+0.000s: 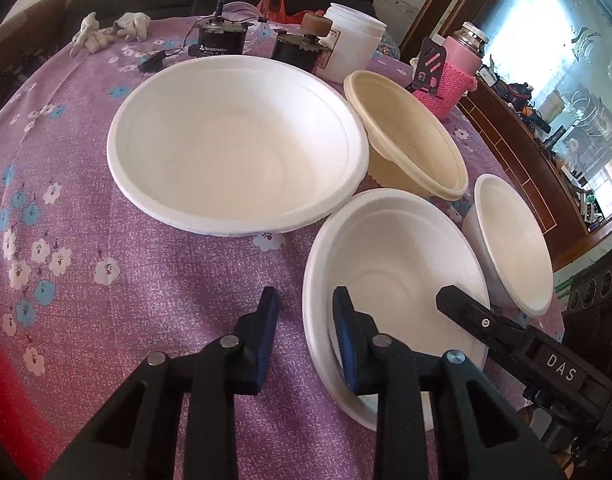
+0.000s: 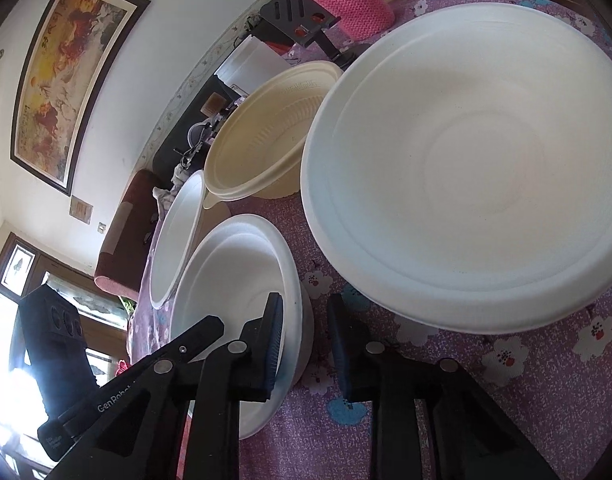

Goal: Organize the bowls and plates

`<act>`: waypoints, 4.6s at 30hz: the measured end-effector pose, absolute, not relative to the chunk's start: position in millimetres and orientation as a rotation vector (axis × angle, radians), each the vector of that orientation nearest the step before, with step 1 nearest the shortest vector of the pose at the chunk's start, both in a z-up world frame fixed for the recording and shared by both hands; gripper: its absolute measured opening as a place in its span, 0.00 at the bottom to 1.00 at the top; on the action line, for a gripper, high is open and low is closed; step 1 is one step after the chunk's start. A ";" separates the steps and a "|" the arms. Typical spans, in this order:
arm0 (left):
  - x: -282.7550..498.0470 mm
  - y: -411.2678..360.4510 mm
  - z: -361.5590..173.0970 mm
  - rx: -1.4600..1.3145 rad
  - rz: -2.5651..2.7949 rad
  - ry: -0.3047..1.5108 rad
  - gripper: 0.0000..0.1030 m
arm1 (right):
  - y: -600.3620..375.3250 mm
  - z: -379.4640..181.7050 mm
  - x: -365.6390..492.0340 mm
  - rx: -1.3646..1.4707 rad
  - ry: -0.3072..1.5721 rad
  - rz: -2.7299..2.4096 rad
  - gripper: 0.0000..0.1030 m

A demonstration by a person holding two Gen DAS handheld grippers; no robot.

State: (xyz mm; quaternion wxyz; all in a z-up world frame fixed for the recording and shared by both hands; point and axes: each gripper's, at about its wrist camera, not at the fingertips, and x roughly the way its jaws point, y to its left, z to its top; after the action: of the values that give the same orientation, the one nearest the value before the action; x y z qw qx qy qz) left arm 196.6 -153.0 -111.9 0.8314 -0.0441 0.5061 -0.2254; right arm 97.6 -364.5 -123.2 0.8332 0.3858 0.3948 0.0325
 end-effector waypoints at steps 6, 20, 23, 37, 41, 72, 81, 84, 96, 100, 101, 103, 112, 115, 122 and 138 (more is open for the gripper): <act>189.5 -157.1 -107.7 -0.070 -0.504 1.060 0.11 | -354.5 -116.1 98.2 0.729 0.817 0.059 0.11; 156.0 -107.0 -90.1 -0.143 -0.427 1.053 0.10 | -320.7 -99.5 83.4 0.700 0.799 0.128 0.08; 143.9 -80.3 -79.1 -0.161 -0.383 1.033 0.10 | -299.5 -94.4 81.0 0.699 0.804 0.167 0.08; 87.5 86.8 -24.5 -0.251 -0.093 0.919 0.10 | -129.8 -43.4 91.4 0.576 0.814 0.450 0.08; 76.7 127.3 -28.8 -0.277 -0.020 0.930 0.10 | -81.6 -51.1 95.5 0.553 0.853 0.506 0.08; 83.0 176.2 -68.9 -0.132 0.177 0.987 0.20 | 4.4 -98.0 121.7 0.372 0.938 0.475 0.08; 80.0 178.7 -62.6 -0.122 0.215 0.960 0.29 | 7.5 -98.1 122.7 0.344 0.925 0.459 0.08; 77.2 183.6 -58.2 -0.134 0.223 0.946 0.33 | 6.8 -97.9 123.2 0.344 0.925 0.456 0.08; 74.0 191.2 -52.1 -0.154 0.231 0.930 0.34 | 12.4 -97.4 125.5 0.314 0.931 0.448 0.09; 70.9 197.7 -45.2 -0.169 0.247 0.907 0.35 | 17.1 -97.0 125.1 0.267 0.924 0.425 0.11; 69.5 199.6 -43.2 -0.173 0.252 0.900 0.35 | 18.3 -96.7 124.7 0.254 0.923 0.424 0.11; 66.4 202.6 -40.2 -0.180 0.259 0.887 0.38 | 21.0 -94.9 123.7 0.229 0.918 0.426 0.12; 64.5 207.6 -39.8 -0.210 0.248 0.888 0.38 | 37.9 -61.1 110.1 0.013 0.779 0.397 0.45; 62.3 209.8 -38.4 -0.218 0.253 0.883 0.38 | 35.0 -55.2 108.5 0.012 0.753 0.386 0.55; 59.9 211.9 -35.1 -0.231 0.247 0.875 0.38 | 14.3 -46.0 112.0 0.082 0.738 0.378 0.55; 66.9 121.3 -7.5 -0.091 0.125 0.813 0.56 | -97.3 -45.9 88.5 0.185 0.666 0.273 0.55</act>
State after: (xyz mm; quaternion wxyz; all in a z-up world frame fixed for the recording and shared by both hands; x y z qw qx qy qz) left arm 66.9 121.3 -7.5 0.9155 -0.0442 0.3952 0.0606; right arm 88.5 -97.3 -45.9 0.9317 0.0904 0.3255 0.1332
